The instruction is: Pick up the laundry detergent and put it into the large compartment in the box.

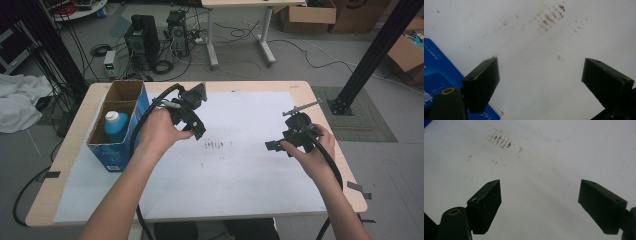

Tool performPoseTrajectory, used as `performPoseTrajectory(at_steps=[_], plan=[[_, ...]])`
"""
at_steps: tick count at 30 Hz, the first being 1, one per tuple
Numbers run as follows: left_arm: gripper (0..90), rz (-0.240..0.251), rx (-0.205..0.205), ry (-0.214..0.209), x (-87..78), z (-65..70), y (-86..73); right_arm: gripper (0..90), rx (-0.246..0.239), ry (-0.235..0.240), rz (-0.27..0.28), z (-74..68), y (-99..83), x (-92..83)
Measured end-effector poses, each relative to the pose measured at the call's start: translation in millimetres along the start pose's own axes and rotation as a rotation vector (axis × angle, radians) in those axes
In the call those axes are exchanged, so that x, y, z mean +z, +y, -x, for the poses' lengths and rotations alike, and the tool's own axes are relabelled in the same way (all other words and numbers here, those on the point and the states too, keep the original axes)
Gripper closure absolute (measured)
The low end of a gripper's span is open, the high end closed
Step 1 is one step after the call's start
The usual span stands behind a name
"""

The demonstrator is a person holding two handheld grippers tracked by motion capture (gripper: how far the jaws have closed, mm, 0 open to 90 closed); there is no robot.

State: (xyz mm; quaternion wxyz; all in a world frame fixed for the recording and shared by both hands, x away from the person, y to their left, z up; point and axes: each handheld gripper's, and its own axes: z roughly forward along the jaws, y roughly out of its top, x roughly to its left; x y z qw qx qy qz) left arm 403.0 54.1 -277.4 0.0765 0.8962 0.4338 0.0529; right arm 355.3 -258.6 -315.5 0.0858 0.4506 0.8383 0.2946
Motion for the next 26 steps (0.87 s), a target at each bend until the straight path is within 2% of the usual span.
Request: performPoseTrajectory(at_steps=[6,11,13,26], plan=[[15.3,0.006,0.000,0.000,2.6,0.6,-0.3,18.6,0.003,0.002,-0.004,-0.4,-0.1,0.5],[15.3,-0.018,-0.004,-0.009,7.2,-0.7,-0.7,18.6,-0.001,0.003,-0.002,-0.2,-0.2,0.9],[15.5,-0.011,-0.015,-0.014,8.2,-0.2,-1.2,18.6,-0.003,0.004,-0.005,0.0,-0.3,0.8],[15.5,-0.007,-0.009,-0.014,8.0,-1.1,-5.1,18.6,-0.006,0.004,-0.001,-4.0,0.8,-0.4]])
